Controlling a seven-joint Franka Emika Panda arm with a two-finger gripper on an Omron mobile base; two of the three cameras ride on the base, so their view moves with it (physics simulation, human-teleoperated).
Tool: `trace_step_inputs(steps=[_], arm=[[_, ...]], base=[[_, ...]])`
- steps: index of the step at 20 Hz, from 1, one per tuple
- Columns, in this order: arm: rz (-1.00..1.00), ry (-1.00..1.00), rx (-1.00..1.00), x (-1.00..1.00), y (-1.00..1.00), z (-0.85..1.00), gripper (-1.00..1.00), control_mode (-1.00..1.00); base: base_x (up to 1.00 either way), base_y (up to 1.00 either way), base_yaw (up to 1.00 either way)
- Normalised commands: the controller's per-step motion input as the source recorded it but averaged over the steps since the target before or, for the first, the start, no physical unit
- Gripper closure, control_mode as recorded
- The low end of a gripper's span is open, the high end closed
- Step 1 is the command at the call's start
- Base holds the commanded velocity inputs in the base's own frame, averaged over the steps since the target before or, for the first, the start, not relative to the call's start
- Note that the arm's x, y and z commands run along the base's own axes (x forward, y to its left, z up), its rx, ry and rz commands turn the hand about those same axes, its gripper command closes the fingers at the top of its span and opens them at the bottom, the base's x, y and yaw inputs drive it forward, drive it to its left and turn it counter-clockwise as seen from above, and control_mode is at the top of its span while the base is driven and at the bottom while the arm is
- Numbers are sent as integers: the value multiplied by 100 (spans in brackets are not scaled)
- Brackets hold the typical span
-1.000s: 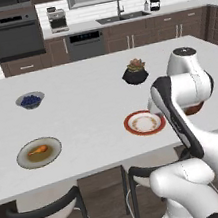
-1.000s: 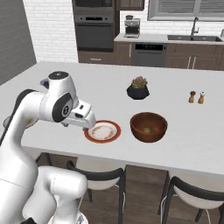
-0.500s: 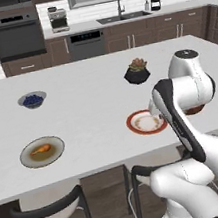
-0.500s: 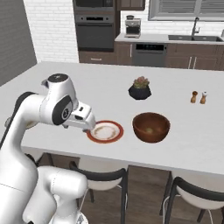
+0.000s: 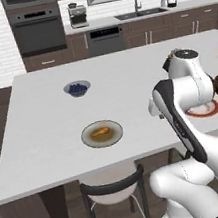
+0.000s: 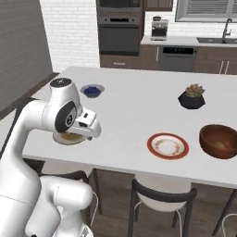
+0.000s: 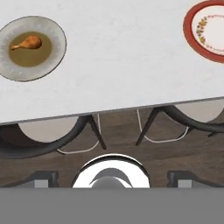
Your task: Pick the chicken drumstick and potato from their plates and place them in the bowl. Then put the bowl in the fridge.
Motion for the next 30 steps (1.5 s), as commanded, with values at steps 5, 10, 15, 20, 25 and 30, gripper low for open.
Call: trace_step_inputs(steps=[5,10,15,20,25,30], arm=[[0,0,0,0,0,0,-100,100],[0,0,0,0,0,0,-100,100],[0,0,0,0,0,0,-100,100],[0,0,0,0,0,0,-100,100],[0,0,0,0,0,0,-100,100],[0,0,0,19,6,0,-100,-100]], base=[[9,75,-2],[33,46,-10],[36,50,-4],[72,44,0],[69,40,0],[15,3,0]])
